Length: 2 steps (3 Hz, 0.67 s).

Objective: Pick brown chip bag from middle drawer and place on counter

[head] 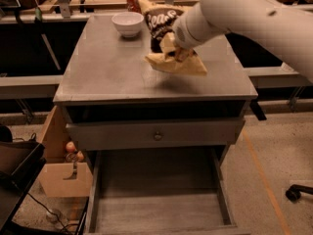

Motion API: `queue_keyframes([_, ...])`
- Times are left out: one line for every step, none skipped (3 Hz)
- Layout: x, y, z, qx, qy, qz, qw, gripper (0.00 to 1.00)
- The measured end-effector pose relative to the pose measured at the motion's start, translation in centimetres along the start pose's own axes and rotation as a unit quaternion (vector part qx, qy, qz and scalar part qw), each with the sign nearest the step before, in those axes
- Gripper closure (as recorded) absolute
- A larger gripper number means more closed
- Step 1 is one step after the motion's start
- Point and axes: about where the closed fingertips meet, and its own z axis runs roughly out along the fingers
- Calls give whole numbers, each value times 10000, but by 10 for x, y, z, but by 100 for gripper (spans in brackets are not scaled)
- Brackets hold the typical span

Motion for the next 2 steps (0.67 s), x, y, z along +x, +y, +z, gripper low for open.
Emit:
queue_keyframes([-38, 23, 1, -221, 45, -305, 9993, 84])
queue_keyframes([-38, 23, -1, -220, 37, -297, 9993, 60])
